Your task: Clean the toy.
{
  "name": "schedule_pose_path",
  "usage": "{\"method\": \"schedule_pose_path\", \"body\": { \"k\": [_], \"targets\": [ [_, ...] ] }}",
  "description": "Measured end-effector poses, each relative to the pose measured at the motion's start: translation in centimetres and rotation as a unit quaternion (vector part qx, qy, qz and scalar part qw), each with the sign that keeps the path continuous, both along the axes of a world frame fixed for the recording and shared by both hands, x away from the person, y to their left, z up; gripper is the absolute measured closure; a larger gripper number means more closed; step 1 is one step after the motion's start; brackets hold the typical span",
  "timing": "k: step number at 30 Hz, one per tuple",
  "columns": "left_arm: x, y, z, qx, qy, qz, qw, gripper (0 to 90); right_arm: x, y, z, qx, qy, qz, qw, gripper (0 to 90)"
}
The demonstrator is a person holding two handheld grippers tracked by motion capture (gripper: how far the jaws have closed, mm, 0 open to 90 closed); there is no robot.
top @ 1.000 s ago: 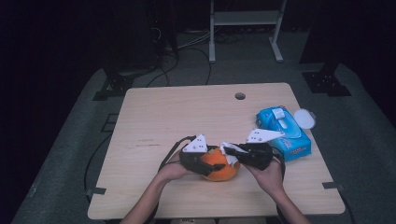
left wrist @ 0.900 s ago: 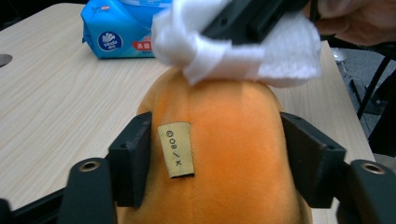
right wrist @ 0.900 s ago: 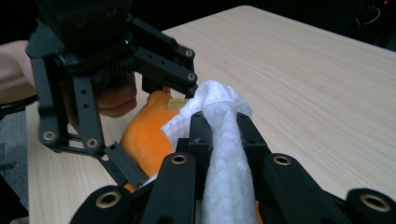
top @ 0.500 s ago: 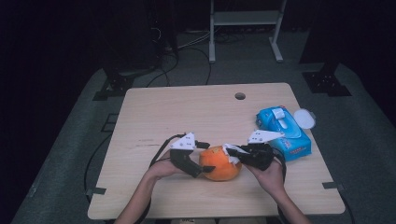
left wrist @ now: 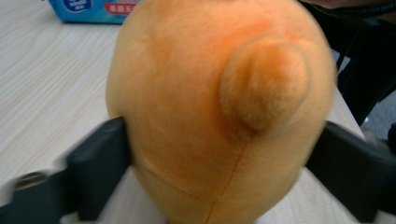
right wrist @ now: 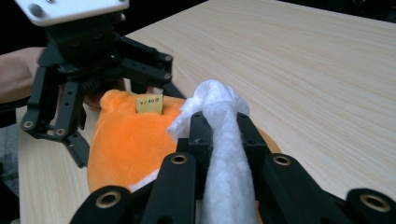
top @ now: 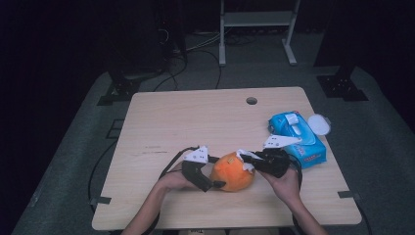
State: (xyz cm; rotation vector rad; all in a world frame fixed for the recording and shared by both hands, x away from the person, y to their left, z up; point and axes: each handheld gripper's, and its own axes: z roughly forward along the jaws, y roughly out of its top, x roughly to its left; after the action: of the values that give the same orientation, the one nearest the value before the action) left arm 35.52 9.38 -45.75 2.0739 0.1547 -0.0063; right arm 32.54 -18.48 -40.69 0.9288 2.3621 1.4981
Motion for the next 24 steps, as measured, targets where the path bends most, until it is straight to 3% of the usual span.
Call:
{"method": "schedule_pose_path", "body": {
  "k": [2,4,5,6,8,9,10,12,15,18,21,23,24],
  "targets": [
    [-0.1,0.3,0.7,-0.013,0.005,0.003,0.9999,28.5,-0.1,-0.1,0.2,0.001,-0.004,-0.005,1.0,79.0],
    [0.0,0.6,1.2,-0.034,0.011,0.009,0.9993,33.3,-0.1,-0.5,0.4,0.01,-0.003,-0.008,0.9999,79.1],
    [0.0,0.6,1.2,-0.034,0.011,0.009,0.9993,34.1,-0.1,-0.5,0.4,0.01,-0.003,-0.008,0.9999,79.1],
    [0.1,1.2,2.3,-0.062,0.009,0.02,0.9979,34.7,-0.1,-0.8,0.6,0.011,-0.008,-0.014,0.9998,79.1],
    [0.2,1.7,3.3,-0.087,0.003,0.03,0.9957,35.8,-0.1,-1.0,0.7,0.021,-0.005,-0.017,0.9996,79.3],
    [0.2,1.7,3.3,-0.087,0.003,0.03,0.9957,36.2,-0.1,-1.0,0.7,0.021,-0.005,-0.017,0.9996,79.3],
    [0.0,2.0,4.5,-0.105,-0.003,0.035,0.9938,36.3,0.0,-1.1,0.8,0.037,-0.002,-0.015,0.9992,79.3],
    [-0.1,2.1,5.1,-0.11,-0.01,0.037,0.9931,36.6,-0.1,-1.1,0.9,0.043,-0.003,-0.015,0.999,79.4],
    [-0.9,2.1,7.5,-0.132,-0.029,0.047,0.9896,36.6,-0.3,-0.8,1.4,0.055,-0.007,-0.011,0.9984,79.6],
    [-1.3,2.0,8.6,-0.138,-0.038,0.049,0.9885,36.6,-0.4,-0.7,1.5,0.063,-0.004,-0.006,0.998,79.6],
    [-1.6,1.7,8.9,-0.132,-0.045,0.054,0.9888,36.5,-0.6,-0.3,1.4,0.05,0.0,-0.004,0.9987,79.7],
    [-1.3,1.6,8.6,-0.133,-0.032,0.06,0.9888,36.5,-0.4,-0.3,0.9,0.041,0.012,-0.003,0.9991,79.7],
    [-1.0,1.2,8.0,-0.123,-0.024,0.066,0.99,36.5,-0.3,-0.2,0.5,0.032,0.017,-0.004,0.9993,79.7]
  ]
}}
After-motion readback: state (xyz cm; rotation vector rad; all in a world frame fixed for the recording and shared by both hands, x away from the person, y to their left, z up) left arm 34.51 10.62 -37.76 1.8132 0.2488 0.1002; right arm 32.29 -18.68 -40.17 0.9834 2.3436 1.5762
